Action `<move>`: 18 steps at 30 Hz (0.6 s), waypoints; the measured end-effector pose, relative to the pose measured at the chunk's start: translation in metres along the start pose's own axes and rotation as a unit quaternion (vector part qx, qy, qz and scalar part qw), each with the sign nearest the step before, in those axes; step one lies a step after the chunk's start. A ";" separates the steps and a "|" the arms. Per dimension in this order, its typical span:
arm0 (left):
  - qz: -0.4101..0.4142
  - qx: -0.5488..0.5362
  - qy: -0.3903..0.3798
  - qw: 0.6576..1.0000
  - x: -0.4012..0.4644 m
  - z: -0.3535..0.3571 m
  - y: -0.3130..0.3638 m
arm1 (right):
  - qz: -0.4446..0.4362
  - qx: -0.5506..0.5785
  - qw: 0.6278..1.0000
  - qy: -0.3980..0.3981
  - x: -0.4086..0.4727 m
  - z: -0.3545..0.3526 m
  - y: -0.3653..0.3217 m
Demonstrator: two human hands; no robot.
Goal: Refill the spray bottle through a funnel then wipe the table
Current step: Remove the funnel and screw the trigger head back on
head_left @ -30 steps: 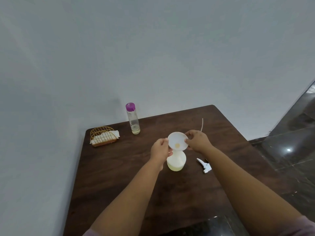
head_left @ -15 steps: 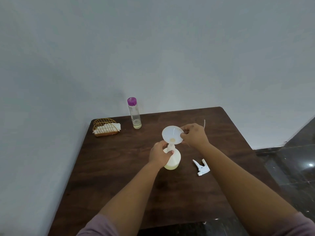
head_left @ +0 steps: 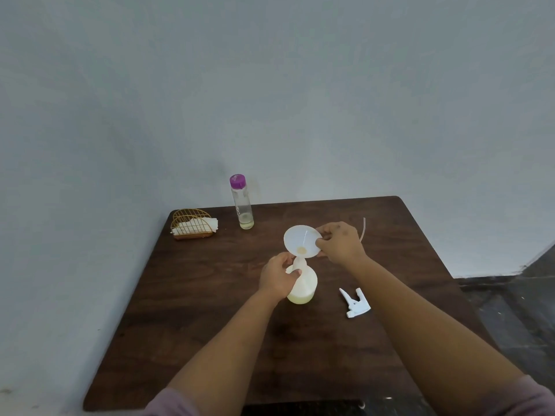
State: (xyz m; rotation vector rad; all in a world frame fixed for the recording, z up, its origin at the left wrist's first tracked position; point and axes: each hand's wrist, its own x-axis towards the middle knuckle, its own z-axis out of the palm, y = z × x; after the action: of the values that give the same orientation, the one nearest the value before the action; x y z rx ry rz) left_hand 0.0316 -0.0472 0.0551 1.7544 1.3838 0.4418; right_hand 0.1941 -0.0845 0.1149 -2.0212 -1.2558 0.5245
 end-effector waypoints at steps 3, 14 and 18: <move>-0.006 -0.007 0.002 1.000 0.000 0.000 0.003 | 0.005 0.003 1.000 -0.004 0.001 -0.001 0.002; -0.043 -0.076 0.018 0.996 0.003 -0.009 0.011 | 0.083 0.130 0.987 -0.044 0.008 -0.006 0.004; -0.074 -0.131 0.078 0.985 0.004 -0.018 0.022 | 0.130 0.210 0.967 -0.061 0.012 -0.009 0.001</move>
State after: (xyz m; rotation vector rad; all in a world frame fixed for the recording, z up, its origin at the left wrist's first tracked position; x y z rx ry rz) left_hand 0.0344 -0.0372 0.0821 1.4177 1.4809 0.6595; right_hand 0.2057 -0.0772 0.1205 -1.8153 -0.8572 0.9669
